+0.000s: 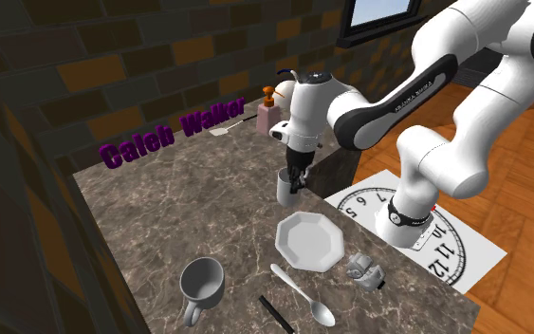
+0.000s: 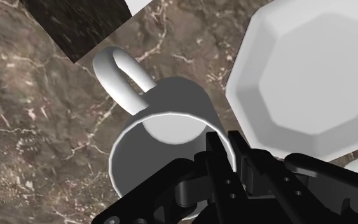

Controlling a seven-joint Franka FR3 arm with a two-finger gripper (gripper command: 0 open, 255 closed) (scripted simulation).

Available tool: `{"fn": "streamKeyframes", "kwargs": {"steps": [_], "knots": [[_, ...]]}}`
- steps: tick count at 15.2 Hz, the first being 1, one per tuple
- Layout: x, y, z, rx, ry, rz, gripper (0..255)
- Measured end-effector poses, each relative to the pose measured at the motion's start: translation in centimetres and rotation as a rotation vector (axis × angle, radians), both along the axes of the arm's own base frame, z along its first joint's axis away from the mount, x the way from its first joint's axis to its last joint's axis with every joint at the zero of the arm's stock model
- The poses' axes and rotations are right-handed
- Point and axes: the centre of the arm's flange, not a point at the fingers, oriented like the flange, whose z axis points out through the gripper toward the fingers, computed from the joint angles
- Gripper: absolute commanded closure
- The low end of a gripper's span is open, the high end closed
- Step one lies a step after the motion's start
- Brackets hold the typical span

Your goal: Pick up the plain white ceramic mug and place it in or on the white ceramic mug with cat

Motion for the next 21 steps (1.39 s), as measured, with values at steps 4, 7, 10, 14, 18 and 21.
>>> {"fn": "streamKeyframes", "kwargs": {"steps": [4, 7, 10, 14, 18, 21], "knots": [[0.1, 0.1, 1.9, 0.0, 0.0, 0.0, 255], [0.0, 0.0, 3.6, 0.0, 0.0, 0.0, 255], [-0.1, -0.1, 5.3, 0.0, 0.0, 0.0, 255], [-0.2, 0.0, 7.3, 0.0, 0.0, 0.0, 255], [0.1, 0.0, 9.4, 0.0, 0.0, 0.0, 255], [0.0, 0.1, 11.0, 0.0, 0.0, 0.0, 255]]}}
